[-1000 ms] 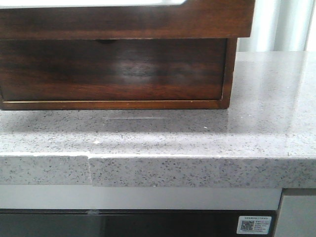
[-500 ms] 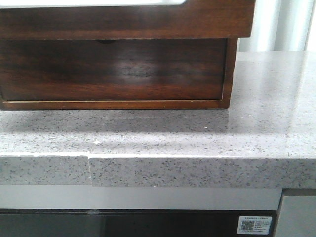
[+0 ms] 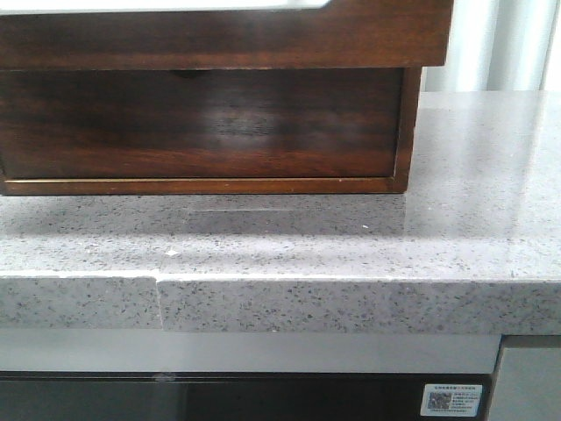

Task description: Put scissors in drawer with both arms

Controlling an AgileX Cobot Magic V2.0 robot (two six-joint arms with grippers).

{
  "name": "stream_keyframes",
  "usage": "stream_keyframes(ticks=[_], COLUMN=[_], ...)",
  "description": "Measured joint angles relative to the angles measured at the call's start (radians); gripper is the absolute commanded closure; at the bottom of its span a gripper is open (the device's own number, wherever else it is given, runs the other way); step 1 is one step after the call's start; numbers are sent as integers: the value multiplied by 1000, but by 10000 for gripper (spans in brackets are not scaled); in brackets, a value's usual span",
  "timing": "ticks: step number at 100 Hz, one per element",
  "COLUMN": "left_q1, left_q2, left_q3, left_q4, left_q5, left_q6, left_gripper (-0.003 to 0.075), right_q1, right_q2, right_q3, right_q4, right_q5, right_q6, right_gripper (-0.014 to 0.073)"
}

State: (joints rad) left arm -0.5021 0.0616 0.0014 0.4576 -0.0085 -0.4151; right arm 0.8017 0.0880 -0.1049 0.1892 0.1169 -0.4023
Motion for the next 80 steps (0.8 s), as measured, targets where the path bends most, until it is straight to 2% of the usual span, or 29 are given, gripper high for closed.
stream_keyframes(ticks=[12, 22, 43, 60, 70, 80], left_q1=[39, 98, 303, 458, 479, 483], left_q2=[-12, -45, -66, -66, -66, -66], left_q3=[0, 0, 0, 0, 0, 0], left_q4=[-145, -271, -444, -479, -480, -480], left_q5=[61, 97, 138, 257, 327, 335], left_q6=[93, 257, 504, 545, 548, 548], left_gripper=[739, 739, 739, 739, 739, 739], right_q1=[0, 0, 0, 0, 0, 0], right_q2=[0, 0, 0, 0, 0, 0], right_q3=[0, 0, 0, 0, 1, 1], right_q4=[0, 0, 0, 0, 0, 0], right_q5=[2, 2, 4, 5, 5, 7], right_q6=[0, 0, 0, 0, 0, 0], right_gripper=[662, 663, 665, 665, 665, 665])
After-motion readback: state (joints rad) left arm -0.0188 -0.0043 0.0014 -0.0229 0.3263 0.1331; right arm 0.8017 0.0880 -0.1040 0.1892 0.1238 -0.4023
